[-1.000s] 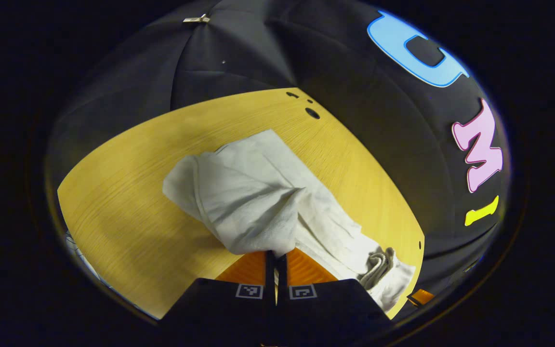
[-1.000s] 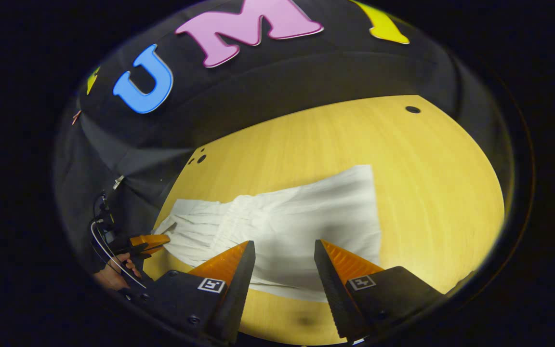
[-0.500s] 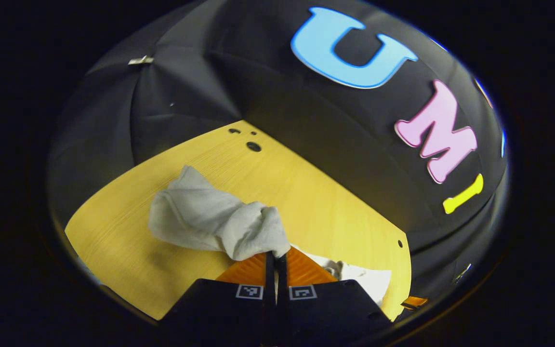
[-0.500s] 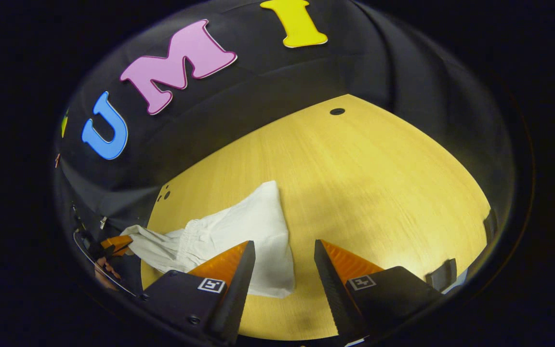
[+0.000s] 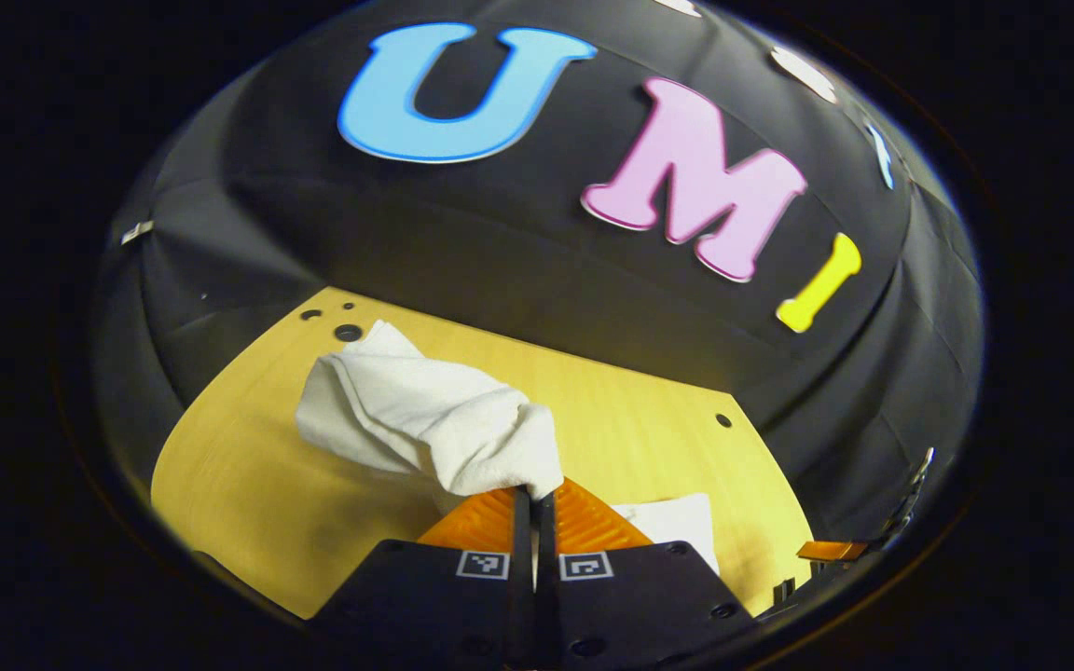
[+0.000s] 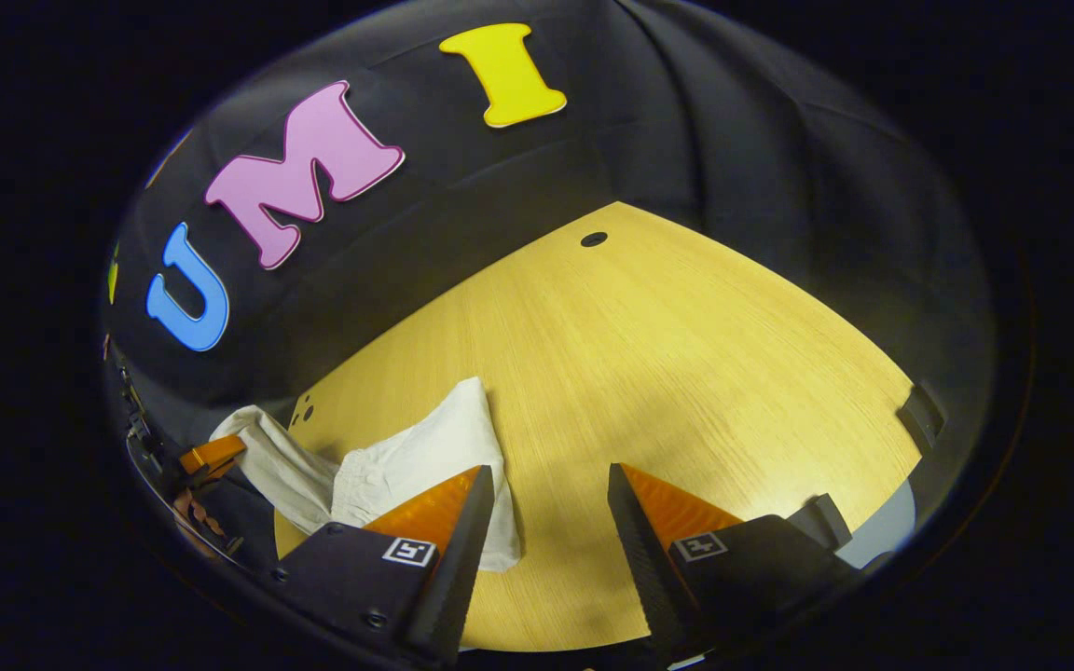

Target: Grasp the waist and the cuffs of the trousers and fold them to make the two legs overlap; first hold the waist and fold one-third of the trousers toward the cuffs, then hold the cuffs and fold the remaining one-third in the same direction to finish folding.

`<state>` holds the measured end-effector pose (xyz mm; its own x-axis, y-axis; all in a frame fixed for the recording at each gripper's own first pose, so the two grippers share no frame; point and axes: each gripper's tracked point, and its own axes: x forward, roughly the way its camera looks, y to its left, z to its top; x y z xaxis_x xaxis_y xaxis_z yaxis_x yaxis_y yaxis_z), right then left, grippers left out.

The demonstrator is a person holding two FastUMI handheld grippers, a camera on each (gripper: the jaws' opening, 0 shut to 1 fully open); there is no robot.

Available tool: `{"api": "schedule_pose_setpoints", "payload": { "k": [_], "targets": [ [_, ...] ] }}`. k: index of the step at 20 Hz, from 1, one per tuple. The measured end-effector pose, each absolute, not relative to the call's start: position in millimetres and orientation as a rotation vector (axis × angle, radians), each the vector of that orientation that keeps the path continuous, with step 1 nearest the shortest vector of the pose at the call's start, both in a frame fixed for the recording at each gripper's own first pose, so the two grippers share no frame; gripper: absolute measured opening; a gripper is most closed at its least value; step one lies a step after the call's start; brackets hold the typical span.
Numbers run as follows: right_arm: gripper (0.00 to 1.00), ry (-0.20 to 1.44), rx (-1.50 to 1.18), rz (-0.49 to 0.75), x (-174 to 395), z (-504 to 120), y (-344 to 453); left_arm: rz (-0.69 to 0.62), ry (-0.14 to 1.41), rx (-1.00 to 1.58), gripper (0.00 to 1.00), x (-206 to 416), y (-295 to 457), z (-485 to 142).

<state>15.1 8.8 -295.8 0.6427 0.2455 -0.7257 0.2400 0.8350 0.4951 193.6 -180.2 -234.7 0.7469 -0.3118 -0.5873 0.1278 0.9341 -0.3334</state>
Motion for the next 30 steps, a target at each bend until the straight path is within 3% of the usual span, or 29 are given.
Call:
{"api": "schedule_pose_setpoints", "payload": {
  "k": [6,12,18,21,22,24,25,26,30],
  "targets": [
    [0.77,0.882,0.615,-0.082,-10,-298,-29,-0.421,0.749,-0.176,0.05,172,-273,-254],
    [0.77,0.887,0.63,-0.14,-33,-303,-54,-0.504,0.829,-0.075,0.05,144,-313,-295],
    [0.77,0.907,0.627,-0.133,-34,-307,-61,-0.547,0.935,0.017,0.06,112,-339,-340],
    [0.77,0.914,0.619,-0.108,-24,-308,-57,-0.604,0.959,0.032,0.16,93,-351,-347],
    [0.77,0.916,0.615,-0.095,-20,-308,-54,-0.622,0.958,0.03,0.14,88,-354,-345],
    [0.77,0.915,0.604,-0.073,-13,-306,-48,-0.652,0.958,-0.007,0.39,79,-362,-336],
    [0.77,0.918,0.603,-0.058,-9,-305,-41,-0.667,0.956,-0.036,0.67,74,-365,-328],
    [0.77,0.92,0.601,-0.042,-6,-305,-34,-0.678,0.953,-0.062,0.63,70,-367,-320],
    [0.77,0.92,0.592,0.028,5,-299,-1,-0.702,0.956,-0.187,0.77,55,-363,-287]
  ]
}}
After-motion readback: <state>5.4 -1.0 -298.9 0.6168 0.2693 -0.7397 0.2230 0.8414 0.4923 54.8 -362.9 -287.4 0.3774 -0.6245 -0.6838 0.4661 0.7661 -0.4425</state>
